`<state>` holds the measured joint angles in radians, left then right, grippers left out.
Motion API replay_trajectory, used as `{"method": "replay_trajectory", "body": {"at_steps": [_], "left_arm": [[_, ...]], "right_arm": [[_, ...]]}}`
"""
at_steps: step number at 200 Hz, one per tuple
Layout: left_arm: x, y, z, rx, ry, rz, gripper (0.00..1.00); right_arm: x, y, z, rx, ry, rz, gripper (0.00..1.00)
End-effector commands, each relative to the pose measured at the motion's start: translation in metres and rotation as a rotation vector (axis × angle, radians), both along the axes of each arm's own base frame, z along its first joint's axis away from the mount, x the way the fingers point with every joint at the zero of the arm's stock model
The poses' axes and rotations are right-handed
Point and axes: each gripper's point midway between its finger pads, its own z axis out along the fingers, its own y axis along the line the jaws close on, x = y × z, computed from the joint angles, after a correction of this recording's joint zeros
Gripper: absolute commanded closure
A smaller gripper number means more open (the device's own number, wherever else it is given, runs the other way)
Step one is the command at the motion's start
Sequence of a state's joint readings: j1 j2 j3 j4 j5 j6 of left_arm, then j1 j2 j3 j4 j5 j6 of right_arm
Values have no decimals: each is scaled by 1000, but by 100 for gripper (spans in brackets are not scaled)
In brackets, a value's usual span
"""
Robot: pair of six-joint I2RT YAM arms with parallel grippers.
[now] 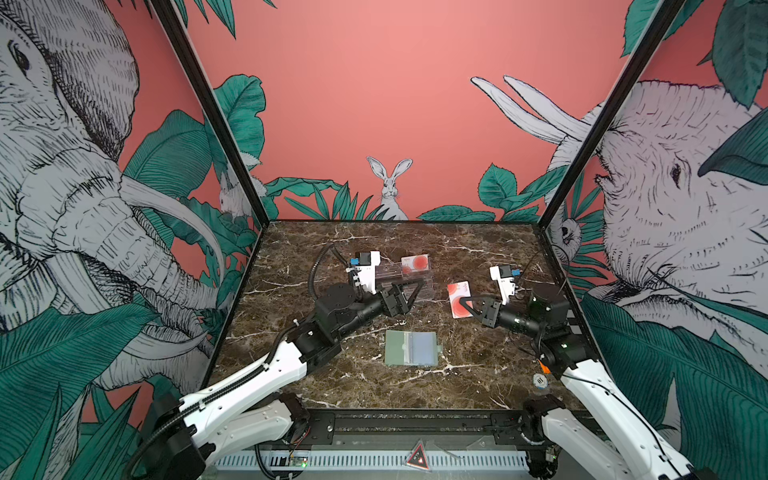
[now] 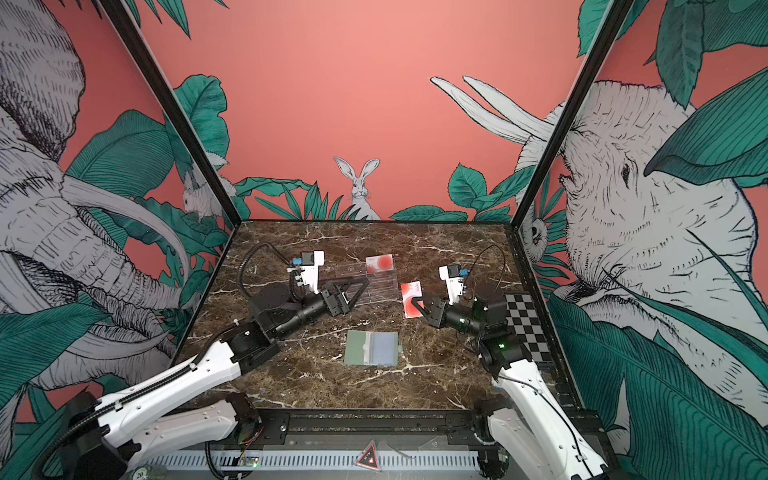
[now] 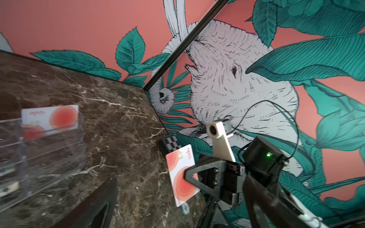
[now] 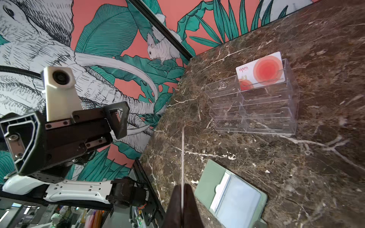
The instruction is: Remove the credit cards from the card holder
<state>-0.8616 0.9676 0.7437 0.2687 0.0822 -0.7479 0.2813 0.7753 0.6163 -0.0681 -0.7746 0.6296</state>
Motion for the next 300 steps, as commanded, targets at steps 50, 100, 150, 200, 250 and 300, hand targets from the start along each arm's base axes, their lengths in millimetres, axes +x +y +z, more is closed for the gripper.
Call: {"method": "replay_trajectory", "body": {"at_steps": [50, 100, 150, 200, 250, 300], "left_arm": [[-8, 39, -22, 339, -196, 71, 1], [-19, 51, -22, 412, -318, 54, 1], [-27, 65, -28, 490, -394, 60, 1], [-33, 73, -39, 533, -427, 51, 1], [-33, 83, -53, 596, -434, 73, 1], [-24, 104, -59, 638, -412, 185, 1]], "right_arm": [[-5, -13, 1, -196, -165, 3, 100], [-3, -15, -3, -266, -220, 19, 100], [3, -16, -4, -340, -303, 36, 100], [14, -13, -7, -415, -377, 84, 100], [29, -10, -14, -488, -407, 127, 100], [49, -6, -16, -544, -444, 154, 100]]}}
